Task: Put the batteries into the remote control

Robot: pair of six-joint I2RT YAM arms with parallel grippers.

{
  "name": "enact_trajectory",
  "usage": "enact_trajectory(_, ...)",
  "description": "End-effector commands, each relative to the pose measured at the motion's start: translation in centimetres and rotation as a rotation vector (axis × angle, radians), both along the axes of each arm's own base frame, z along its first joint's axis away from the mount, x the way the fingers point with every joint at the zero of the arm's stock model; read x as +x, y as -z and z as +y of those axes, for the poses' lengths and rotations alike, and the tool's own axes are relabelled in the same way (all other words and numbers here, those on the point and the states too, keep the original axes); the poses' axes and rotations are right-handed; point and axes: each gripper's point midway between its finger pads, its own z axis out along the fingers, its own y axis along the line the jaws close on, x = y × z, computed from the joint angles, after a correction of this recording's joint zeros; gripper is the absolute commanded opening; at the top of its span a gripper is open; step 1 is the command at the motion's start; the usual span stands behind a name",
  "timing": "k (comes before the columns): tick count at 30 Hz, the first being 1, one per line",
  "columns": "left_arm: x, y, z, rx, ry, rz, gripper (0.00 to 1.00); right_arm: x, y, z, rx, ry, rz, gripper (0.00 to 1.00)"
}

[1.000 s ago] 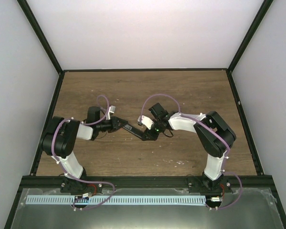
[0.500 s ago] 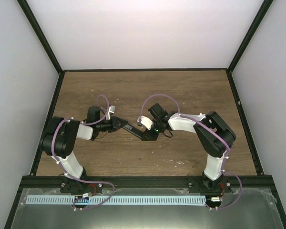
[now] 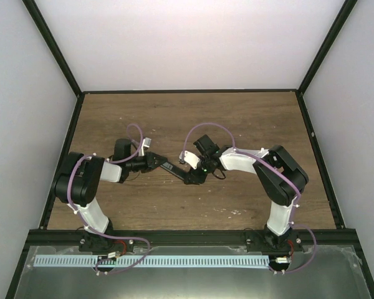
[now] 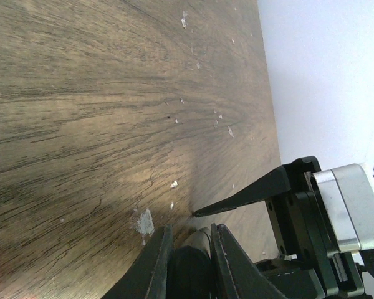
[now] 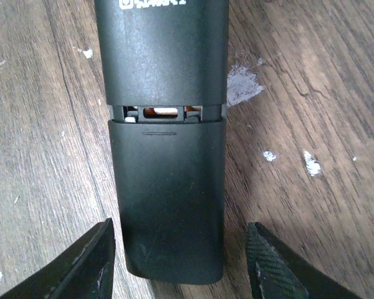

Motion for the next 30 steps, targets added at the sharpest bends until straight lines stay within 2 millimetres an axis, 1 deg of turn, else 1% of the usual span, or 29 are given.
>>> enact_trajectory(1,0.7,0.9,0.9,0.072,-0.035,-0.035,0.0,0.1,-2.2,0.9,0.051,-0.034,-0.047,0.52)
enact_trajectory(5,0.8,0.8,1.0,0.079,-0.04,-0.04,0.0,0.0,-2.8,0.9,0.06,-0.039,-0.059,0.54)
enact_trajectory(9,0.8,0.8,1.0,0.081,-0.039,-0.042,0.0,0.1,-3.4,1.0,0.069,-0.04,-0.076,0.53)
enact_trajectory(13,0.8,0.8,1.0,0.078,-0.038,-0.041,0.0,0.3,-3.8,1.1,0.078,-0.041,-0.081,0.47)
enact_trajectory(16,0.8,0.8,1.0,0.076,-0.038,-0.041,0.0,0.5,-3.3,1.4,0.07,-0.041,-0.063,0.41)
enact_trajectory(20,0.8,0.7,1.0,0.076,-0.037,-0.043,0.0,0.6,-2.4,1.6,0.063,-0.039,-0.04,0.36)
enact_trajectory(24,0.7,0.7,1.0,0.078,-0.035,-0.043,0.0,0.6,-2.1,1.6,0.061,-0.036,-0.038,0.32)
enact_trajectory(30,0.6,0.8,1.0,0.078,-0.034,-0.042,0.0,0.8,-1.5,1.7,0.054,-0.037,-0.032,0.29)
